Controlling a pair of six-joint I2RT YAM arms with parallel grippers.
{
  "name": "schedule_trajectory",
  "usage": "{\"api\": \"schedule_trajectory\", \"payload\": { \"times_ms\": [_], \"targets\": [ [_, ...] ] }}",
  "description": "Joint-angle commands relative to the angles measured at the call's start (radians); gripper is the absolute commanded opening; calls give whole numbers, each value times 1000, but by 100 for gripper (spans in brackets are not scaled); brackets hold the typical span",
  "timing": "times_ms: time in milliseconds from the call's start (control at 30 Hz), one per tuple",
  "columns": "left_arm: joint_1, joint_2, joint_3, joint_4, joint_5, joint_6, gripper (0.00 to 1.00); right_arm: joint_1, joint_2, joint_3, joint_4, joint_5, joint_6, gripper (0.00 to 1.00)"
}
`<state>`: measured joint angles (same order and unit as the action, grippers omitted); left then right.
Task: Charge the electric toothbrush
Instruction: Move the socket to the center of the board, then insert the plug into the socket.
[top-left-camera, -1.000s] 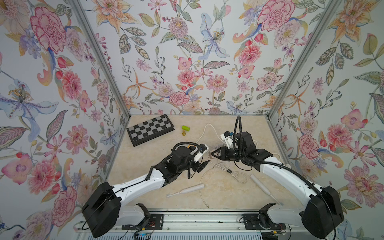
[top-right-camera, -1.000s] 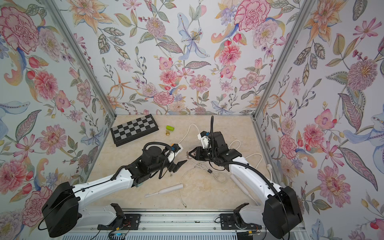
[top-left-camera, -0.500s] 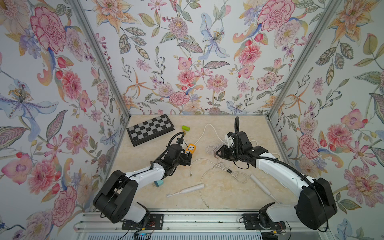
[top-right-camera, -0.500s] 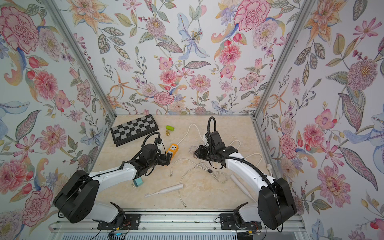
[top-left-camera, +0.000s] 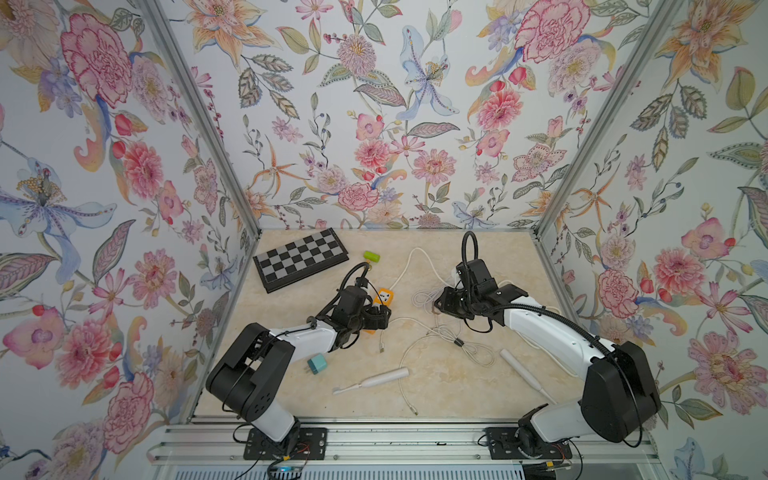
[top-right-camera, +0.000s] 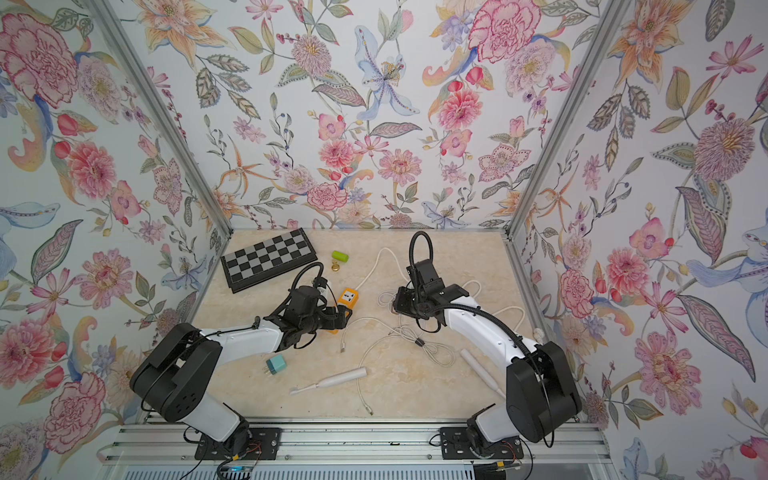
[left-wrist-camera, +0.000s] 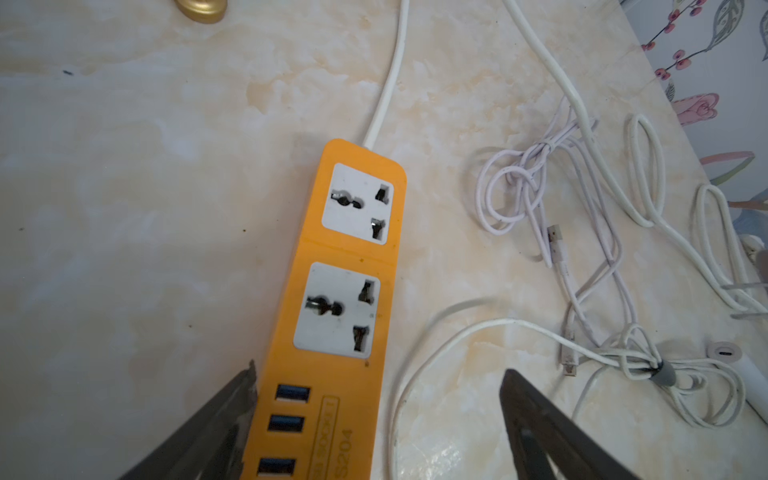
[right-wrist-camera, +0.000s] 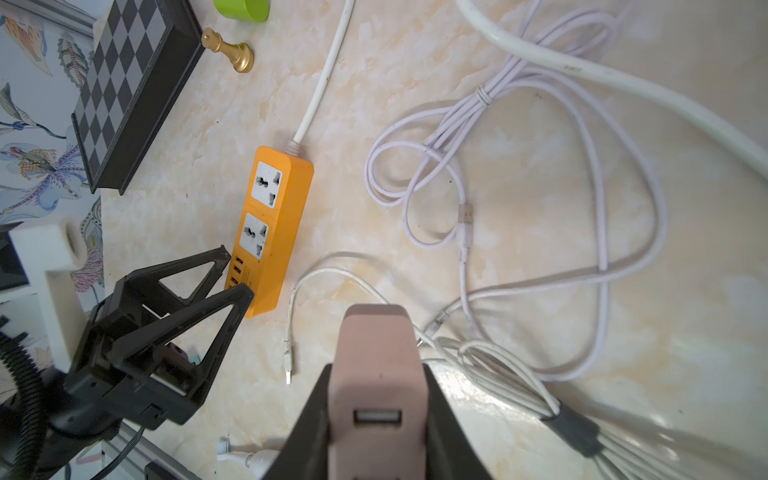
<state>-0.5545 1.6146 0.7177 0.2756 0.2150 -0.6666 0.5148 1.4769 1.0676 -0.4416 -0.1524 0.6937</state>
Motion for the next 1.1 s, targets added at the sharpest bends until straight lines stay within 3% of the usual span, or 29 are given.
{"api": "schedule_trajectory", "payload": {
  "times_ms": [0, 333, 667, 1067],
  "targets": [
    [0, 47, 3, 65, 93, -60, 90, 6, 29, 51, -46, 54, 32, 0],
    [-74, 77, 37, 167, 89, -144, 86, 61, 146, 152, -77, 180, 115, 0],
    [-73, -125, -31, -2, -174, -42, 88, 211, 352, 399, -200, 334, 293, 0],
    [-59, -278, -128, -50, -312, 18, 89, 302, 596, 692, -400, 483, 427, 0]
  ]
}}
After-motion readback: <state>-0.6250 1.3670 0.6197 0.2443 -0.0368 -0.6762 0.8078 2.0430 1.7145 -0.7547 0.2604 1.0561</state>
